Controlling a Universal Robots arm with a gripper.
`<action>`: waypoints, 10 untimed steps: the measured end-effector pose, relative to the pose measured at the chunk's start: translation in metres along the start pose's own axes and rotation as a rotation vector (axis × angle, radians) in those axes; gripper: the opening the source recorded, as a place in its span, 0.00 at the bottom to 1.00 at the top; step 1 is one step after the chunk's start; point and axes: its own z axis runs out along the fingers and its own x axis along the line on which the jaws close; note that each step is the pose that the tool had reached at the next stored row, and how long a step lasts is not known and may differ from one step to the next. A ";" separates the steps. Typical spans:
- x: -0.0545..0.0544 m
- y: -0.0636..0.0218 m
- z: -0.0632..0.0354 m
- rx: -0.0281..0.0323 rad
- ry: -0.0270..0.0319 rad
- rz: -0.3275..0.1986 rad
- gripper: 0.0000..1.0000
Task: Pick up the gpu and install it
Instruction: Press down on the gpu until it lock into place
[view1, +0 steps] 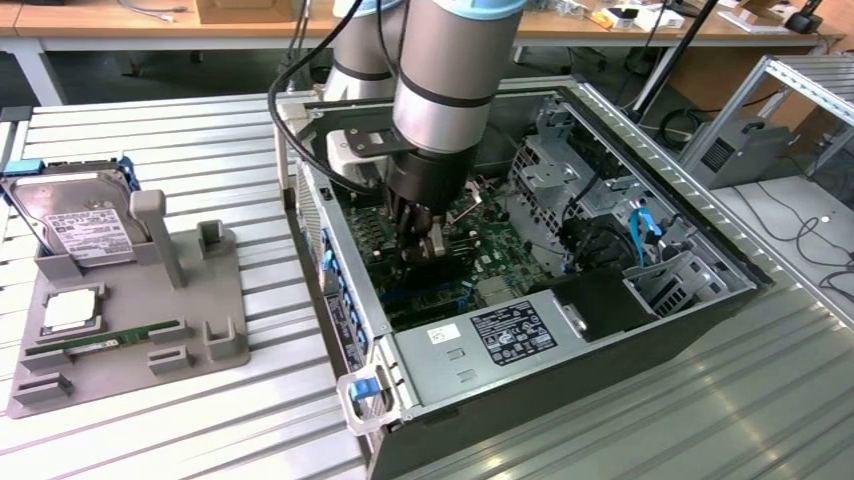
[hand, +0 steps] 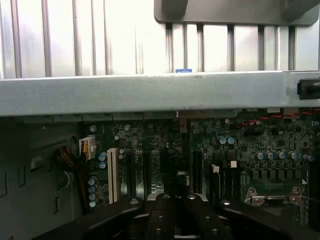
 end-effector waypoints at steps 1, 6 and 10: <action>-0.005 0.0001 -0.0001 0.0000 0.0000 0.000 0.13; -0.013 0.0020 0.0000 0.0000 -0.0004 0.000 0.13; -0.012 0.0021 0.0015 0.0000 -0.0008 0.000 0.13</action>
